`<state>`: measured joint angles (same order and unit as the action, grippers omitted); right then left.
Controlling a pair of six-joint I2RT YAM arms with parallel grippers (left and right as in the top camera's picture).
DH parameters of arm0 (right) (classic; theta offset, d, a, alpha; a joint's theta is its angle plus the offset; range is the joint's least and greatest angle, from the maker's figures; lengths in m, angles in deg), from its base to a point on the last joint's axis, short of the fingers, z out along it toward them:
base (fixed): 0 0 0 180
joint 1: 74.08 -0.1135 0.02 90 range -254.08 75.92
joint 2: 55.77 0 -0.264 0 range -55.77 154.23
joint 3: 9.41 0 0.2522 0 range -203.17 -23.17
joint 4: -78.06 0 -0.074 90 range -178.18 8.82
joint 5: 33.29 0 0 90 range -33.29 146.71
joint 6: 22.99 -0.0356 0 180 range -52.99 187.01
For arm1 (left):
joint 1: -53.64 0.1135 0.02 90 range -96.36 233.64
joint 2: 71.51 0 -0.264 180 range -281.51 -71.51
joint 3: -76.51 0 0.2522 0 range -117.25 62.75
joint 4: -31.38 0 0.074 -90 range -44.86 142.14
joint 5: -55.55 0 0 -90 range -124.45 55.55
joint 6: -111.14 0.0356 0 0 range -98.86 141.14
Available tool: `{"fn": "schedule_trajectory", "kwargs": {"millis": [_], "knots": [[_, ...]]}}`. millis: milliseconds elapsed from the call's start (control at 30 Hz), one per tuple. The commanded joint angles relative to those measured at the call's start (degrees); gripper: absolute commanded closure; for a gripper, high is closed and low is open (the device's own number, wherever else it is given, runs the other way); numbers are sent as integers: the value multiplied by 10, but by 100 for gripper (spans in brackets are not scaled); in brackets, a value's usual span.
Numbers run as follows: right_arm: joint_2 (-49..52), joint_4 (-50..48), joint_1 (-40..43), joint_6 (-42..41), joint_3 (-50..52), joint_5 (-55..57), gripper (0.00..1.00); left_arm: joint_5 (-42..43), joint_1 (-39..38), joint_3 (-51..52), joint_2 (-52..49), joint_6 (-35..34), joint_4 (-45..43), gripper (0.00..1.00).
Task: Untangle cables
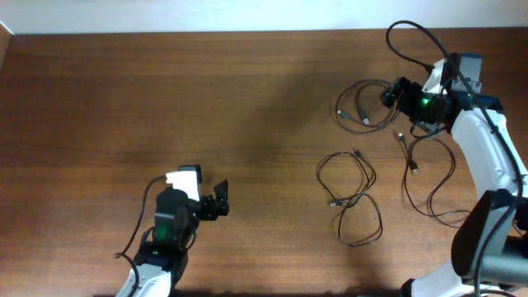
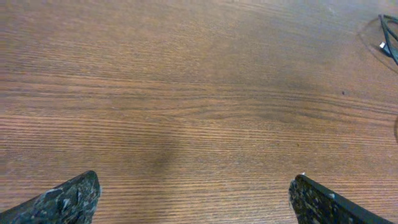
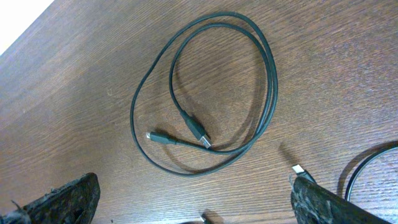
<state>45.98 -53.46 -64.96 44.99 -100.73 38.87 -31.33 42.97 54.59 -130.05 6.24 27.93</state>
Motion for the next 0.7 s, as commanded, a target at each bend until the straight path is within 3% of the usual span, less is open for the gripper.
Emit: {"fn": "schedule_trajectory", "kwargs": {"millis": [0,467,667], "knots": [[3,1,-2,6,0,5,2,-15,4,11,29,9,-3,1],[3,1,-2,6,0,5,2,-18,3,20,40,13,-2,1],[3,1,-2,6,0,5,2,-8,3,77,79,13,-61,1]]}}
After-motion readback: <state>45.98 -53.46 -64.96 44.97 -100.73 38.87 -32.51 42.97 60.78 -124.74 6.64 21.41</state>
